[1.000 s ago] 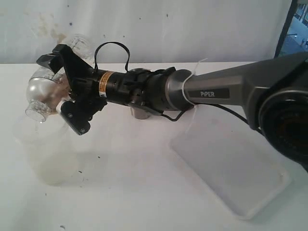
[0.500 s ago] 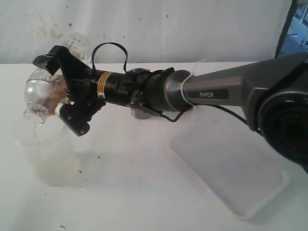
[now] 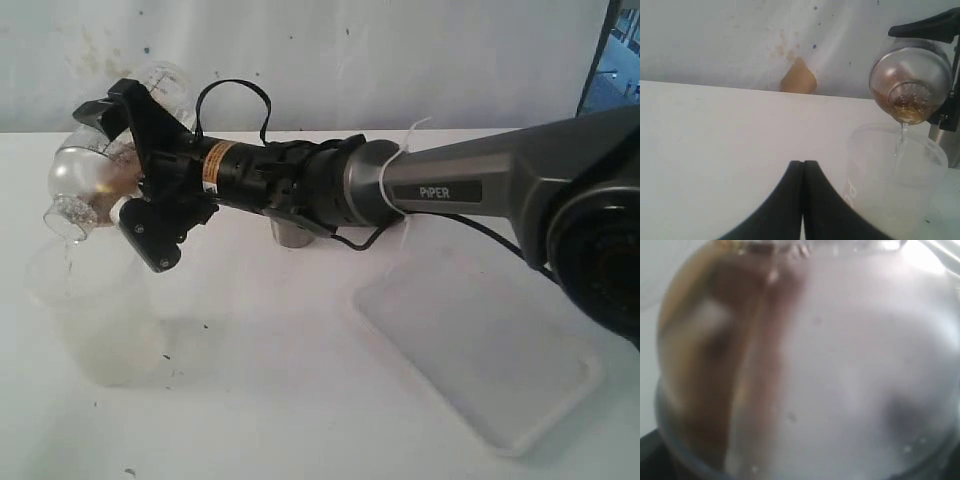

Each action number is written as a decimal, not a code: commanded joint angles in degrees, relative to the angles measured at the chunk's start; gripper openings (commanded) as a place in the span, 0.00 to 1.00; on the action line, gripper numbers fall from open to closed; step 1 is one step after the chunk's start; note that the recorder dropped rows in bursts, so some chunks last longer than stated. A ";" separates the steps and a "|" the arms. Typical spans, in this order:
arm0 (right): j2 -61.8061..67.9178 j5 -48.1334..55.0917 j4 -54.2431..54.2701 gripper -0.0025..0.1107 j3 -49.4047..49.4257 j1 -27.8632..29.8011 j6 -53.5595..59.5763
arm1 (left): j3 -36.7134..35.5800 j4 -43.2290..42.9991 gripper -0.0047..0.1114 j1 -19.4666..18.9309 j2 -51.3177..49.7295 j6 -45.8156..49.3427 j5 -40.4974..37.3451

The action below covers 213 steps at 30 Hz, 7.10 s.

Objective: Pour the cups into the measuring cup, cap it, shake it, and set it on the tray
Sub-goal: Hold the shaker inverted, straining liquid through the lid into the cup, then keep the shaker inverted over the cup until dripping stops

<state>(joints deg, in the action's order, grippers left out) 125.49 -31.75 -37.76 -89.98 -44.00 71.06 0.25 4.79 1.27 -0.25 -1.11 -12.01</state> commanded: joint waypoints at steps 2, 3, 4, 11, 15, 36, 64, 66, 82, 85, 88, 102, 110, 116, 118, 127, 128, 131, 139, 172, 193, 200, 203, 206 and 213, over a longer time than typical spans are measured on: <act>-1.99 -1.33 1.61 0.02 -0.27 0.17 0.98 | -0.25 -0.19 0.04 0.06 0.25 -0.14 0.57; -1.99 -0.87 1.61 0.02 -0.27 0.17 2.32 | -0.25 -0.19 0.04 0.06 0.25 -0.14 0.57; -1.99 -0.18 1.61 0.02 -0.27 0.17 3.65 | -0.25 -0.19 0.04 0.06 0.25 -0.14 0.57; -1.99 0.93 2.14 0.02 -0.57 0.17 4.38 | -0.25 -0.19 0.04 0.06 0.25 -0.14 0.57; -1.99 1.22 2.14 0.02 -0.88 0.17 6.18 | -0.25 -0.19 0.04 0.06 0.25 -0.14 0.57; -2.10 1.35 2.14 0.02 -0.88 0.17 12.82 | -0.25 -0.19 0.04 0.06 0.25 -0.14 0.57; -2.03 1.35 1.93 0.02 -3.83 0.05 16.46 | -0.25 -0.19 0.04 0.06 0.25 -0.14 0.57; -2.03 1.35 1.80 0.02 -3.83 0.05 17.44 | -0.25 -0.19 0.04 0.06 0.25 -0.14 0.57; -2.03 1.35 -0.14 0.02 -3.83 0.05 19.28 | -0.25 -0.19 0.04 0.06 0.25 -0.14 0.57; -2.03 1.35 -0.14 0.02 -3.83 0.05 19.49 | -0.25 -0.19 0.04 0.06 0.25 -0.14 0.57; -2.13 1.35 -0.37 0.02 -3.83 0.05 20.66 | -0.25 -0.19 0.04 0.06 0.25 -0.14 0.57; -3.39 1.61 -1.01 0.02 -3.83 -0.81 21.98 | -0.25 -0.19 0.04 0.06 0.25 -0.14 0.57; -3.74 5.16 -1.63 0.02 -4.19 -1.77 25.87 | -0.25 -0.19 0.04 0.06 0.25 -0.14 0.57; -3.74 5.18 -1.63 0.02 -4.19 -1.77 26.38 | -0.25 -0.19 0.04 0.06 0.25 -0.14 0.57; -3.74 5.18 -1.77 0.02 -4.19 -1.77 26.63 | -0.25 -0.19 0.04 0.06 0.25 -0.14 0.57; -3.74 5.18 -1.86 0.02 -4.19 -1.77 26.87 | -0.25 -0.19 0.04 0.06 0.25 -0.14 0.57; -3.74 5.18 -1.86 0.02 -4.19 -1.77 26.87 | -0.25 -0.19 0.04 0.06 0.25 -0.14 0.57; -3.74 5.59 -2.09 0.02 -4.19 -1.77 27.92 | -0.25 -0.19 0.04 0.06 0.25 -0.14 0.57; -3.74 5.59 -3.08 0.02 -4.19 -1.77 27.83 | -0.25 -0.19 0.04 0.06 0.25 -0.14 0.57; -3.74 7.75 -4.12 0.02 -4.19 -1.77 31.13 | -0.25 -0.19 0.04 0.06 0.25 -0.14 0.57; -3.74 7.75 -4.21 0.02 -4.19 -1.77 31.13 | -0.25 -0.19 0.04 0.06 0.25 -0.14 0.57; -3.74 7.75 -4.21 0.02 -4.19 -1.77 31.13 | -0.25 -0.19 0.04 0.06 0.25 -0.14 0.57; -3.74 7.75 -4.21 0.02 -4.19 -1.77 31.13 | -0.25 -0.19 0.04 0.06 0.25 -0.14 0.57; -3.74 7.86 -4.15 0.02 -4.19 -1.77 31.13 | -0.25 -0.19 0.04 0.06 0.25 -0.14 0.57; -3.74 8.09 -4.15 0.02 -4.19 -1.77 31.13 | -0.25 -0.19 0.04 0.06 0.25 -0.14 0.57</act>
<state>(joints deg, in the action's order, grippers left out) 123.08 -22.65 -42.37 -93.54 -45.73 101.72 0.25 4.79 1.27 -0.25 -1.11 -12.01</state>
